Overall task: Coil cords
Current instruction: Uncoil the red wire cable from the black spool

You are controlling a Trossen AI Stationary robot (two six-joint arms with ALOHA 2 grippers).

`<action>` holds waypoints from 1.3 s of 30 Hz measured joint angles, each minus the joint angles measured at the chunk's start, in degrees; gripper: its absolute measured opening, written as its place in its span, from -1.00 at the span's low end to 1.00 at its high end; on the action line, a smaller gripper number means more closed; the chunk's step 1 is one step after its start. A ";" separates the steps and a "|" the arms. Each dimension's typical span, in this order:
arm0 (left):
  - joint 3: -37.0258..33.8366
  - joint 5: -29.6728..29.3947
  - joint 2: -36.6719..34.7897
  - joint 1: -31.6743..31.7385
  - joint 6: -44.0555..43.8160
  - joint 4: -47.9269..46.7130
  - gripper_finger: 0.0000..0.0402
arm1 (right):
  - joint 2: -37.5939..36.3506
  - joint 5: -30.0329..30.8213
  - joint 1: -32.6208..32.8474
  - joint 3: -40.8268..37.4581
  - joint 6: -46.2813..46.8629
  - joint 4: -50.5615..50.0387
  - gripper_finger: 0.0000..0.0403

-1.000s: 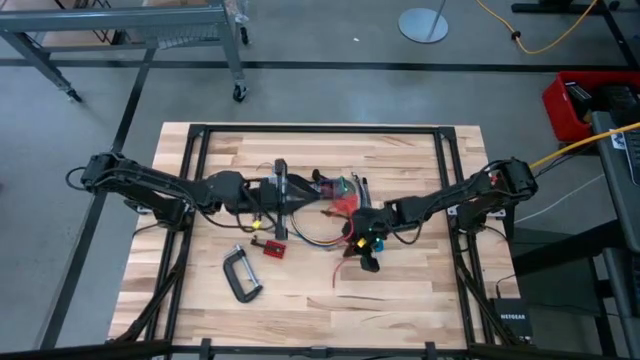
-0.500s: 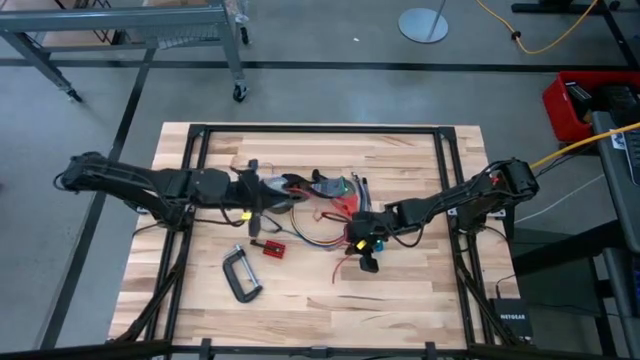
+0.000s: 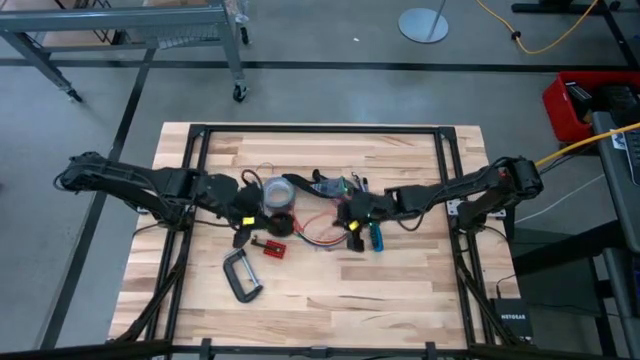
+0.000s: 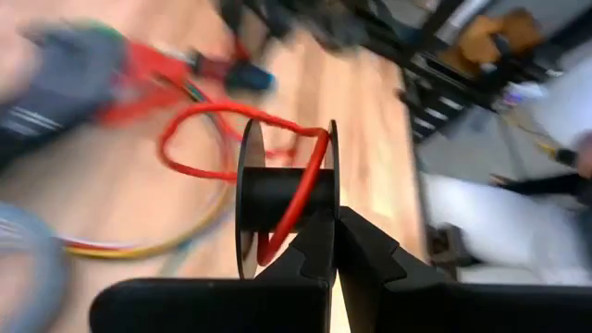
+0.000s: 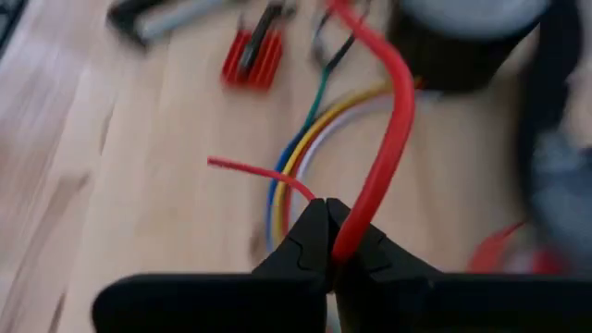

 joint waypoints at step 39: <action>0.00 14.43 15.29 1.06 35.68 62.40 -1.00 | -0.90 -0.42 -6.73 12.41 -7.33 -24.90 -0.99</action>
